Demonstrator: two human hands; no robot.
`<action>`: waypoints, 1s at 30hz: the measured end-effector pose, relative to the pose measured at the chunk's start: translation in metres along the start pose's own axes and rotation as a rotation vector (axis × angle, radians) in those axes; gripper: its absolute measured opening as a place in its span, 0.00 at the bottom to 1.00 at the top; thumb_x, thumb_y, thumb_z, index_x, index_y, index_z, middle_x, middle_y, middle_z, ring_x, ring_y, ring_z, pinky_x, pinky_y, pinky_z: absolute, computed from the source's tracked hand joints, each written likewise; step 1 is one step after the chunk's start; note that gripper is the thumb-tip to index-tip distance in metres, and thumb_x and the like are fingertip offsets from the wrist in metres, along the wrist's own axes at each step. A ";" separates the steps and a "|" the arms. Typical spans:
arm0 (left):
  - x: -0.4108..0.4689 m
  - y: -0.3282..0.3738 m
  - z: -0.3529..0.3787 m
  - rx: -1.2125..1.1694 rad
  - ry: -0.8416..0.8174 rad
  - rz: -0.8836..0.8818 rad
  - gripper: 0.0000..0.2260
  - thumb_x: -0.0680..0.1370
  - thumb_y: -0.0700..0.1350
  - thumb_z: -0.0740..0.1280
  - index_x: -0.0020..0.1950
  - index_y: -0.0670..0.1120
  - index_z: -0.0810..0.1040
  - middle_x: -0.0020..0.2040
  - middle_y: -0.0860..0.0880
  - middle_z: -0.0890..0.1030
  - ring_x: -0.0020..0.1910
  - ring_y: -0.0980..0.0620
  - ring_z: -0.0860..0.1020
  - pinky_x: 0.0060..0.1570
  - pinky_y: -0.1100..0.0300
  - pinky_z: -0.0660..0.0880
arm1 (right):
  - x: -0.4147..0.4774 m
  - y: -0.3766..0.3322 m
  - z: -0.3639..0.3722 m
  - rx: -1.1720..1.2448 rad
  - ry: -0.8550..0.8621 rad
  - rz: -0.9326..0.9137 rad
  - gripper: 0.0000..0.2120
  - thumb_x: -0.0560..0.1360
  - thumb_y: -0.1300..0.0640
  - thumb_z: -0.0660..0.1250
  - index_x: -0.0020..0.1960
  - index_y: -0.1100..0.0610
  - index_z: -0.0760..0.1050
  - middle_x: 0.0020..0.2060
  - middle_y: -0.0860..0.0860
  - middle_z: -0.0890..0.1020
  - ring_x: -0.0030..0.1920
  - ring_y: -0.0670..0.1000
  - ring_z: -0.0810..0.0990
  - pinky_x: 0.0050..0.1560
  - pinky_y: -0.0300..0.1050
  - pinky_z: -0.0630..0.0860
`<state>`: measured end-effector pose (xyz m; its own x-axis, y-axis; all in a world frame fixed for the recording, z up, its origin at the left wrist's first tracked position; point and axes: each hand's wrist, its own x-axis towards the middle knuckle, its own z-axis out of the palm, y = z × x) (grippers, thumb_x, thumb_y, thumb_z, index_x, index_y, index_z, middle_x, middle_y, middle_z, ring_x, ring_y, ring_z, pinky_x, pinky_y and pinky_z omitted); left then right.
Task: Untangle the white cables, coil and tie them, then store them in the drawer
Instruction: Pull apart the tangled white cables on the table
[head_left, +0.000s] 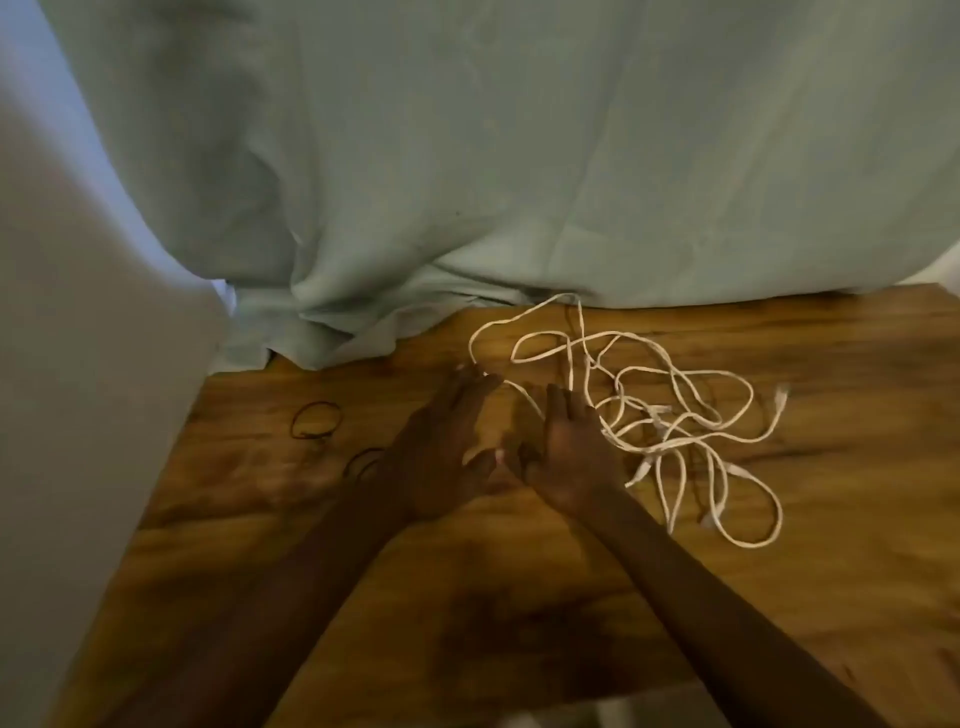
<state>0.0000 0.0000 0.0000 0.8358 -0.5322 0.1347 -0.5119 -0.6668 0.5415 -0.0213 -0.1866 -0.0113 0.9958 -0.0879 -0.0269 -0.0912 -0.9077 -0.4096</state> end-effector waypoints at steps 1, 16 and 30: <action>0.005 -0.006 0.015 0.011 0.047 0.014 0.37 0.81 0.49 0.69 0.83 0.58 0.51 0.85 0.51 0.48 0.84 0.52 0.46 0.76 0.53 0.59 | 0.005 0.006 0.011 -0.098 0.023 0.014 0.46 0.74 0.40 0.70 0.81 0.60 0.53 0.76 0.59 0.63 0.74 0.62 0.65 0.67 0.57 0.73; 0.075 -0.054 0.095 0.069 0.444 0.374 0.14 0.82 0.45 0.63 0.67 0.49 0.79 0.62 0.48 0.82 0.62 0.49 0.77 0.65 0.51 0.73 | 0.038 0.054 0.060 -0.016 0.532 -0.286 0.13 0.78 0.48 0.63 0.61 0.45 0.77 0.44 0.51 0.86 0.44 0.57 0.84 0.42 0.52 0.80; 0.075 -0.058 0.019 -1.159 1.180 -0.171 0.12 0.84 0.41 0.63 0.43 0.46 0.81 0.37 0.49 0.82 0.37 0.54 0.84 0.35 0.62 0.79 | 0.064 0.101 0.029 -0.093 0.638 -0.186 0.14 0.81 0.41 0.62 0.53 0.49 0.82 0.41 0.53 0.85 0.44 0.59 0.83 0.42 0.49 0.74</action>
<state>0.0883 -0.0109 -0.0370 0.8200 0.5229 0.2328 -0.4471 0.3310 0.8310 0.0333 -0.2719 -0.0808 0.7954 -0.1263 0.5927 0.0523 -0.9601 -0.2747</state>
